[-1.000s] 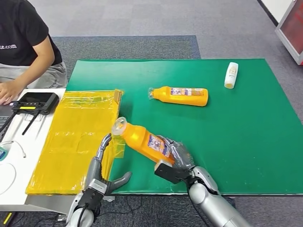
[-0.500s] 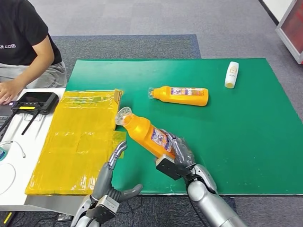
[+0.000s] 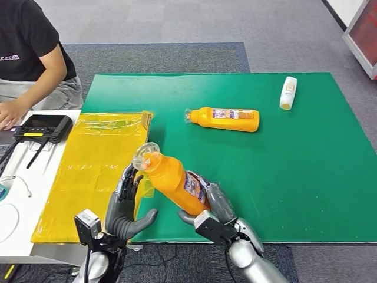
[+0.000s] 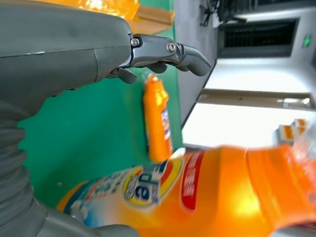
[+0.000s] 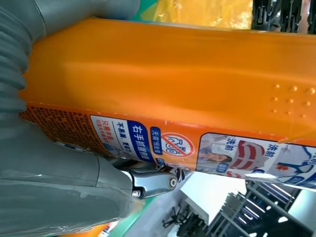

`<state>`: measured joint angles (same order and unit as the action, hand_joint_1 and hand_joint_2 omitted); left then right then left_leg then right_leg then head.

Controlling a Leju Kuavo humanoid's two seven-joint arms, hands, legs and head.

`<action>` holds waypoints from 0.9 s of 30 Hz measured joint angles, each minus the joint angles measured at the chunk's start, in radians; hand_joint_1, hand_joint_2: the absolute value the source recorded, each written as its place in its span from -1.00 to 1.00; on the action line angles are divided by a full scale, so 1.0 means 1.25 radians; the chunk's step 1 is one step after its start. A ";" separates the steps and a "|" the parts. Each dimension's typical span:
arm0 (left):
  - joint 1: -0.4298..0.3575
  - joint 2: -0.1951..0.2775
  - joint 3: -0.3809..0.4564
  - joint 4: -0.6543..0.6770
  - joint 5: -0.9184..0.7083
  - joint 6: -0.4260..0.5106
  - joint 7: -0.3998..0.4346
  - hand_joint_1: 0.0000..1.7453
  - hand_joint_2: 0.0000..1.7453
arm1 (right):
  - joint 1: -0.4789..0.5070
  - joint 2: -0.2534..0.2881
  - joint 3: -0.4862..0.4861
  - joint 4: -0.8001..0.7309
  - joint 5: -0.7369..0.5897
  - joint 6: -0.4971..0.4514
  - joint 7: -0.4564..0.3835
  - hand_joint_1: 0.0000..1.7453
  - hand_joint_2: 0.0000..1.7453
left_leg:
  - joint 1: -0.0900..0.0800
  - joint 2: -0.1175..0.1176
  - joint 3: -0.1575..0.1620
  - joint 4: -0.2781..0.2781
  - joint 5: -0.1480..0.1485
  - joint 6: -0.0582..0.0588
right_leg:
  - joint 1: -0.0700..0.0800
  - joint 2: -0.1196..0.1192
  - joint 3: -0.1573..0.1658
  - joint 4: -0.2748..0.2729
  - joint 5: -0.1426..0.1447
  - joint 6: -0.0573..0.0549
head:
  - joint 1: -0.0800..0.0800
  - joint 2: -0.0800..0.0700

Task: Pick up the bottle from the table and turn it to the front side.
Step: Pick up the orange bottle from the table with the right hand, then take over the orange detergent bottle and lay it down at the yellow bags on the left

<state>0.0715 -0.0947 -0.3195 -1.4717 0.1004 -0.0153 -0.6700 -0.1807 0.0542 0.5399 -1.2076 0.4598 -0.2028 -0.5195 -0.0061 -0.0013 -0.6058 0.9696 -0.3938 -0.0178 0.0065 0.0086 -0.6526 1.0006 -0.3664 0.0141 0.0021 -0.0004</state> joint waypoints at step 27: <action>-0.100 -0.015 -0.026 -0.003 -0.031 -0.070 0.045 -1.00 1.00 | -0.058 0.010 0.056 0.041 0.020 0.009 0.007 1.00 1.00 | 0.000 0.000 0.000 0.000 0.001 -0.001 | 0.000 0.000 -0.001 0.000 0.000 0.000 | 0.000 0.000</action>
<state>-0.0538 -0.1138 -0.3517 -1.4756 0.0618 -0.1026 -0.6138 -0.2537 0.0669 0.6098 -1.1563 0.4850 -0.1909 -0.5107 -0.0061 -0.0013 -0.6063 0.9696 -0.3931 -0.0186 0.0065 0.0087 -0.6535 1.0007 -0.3660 0.0140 0.0021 -0.0004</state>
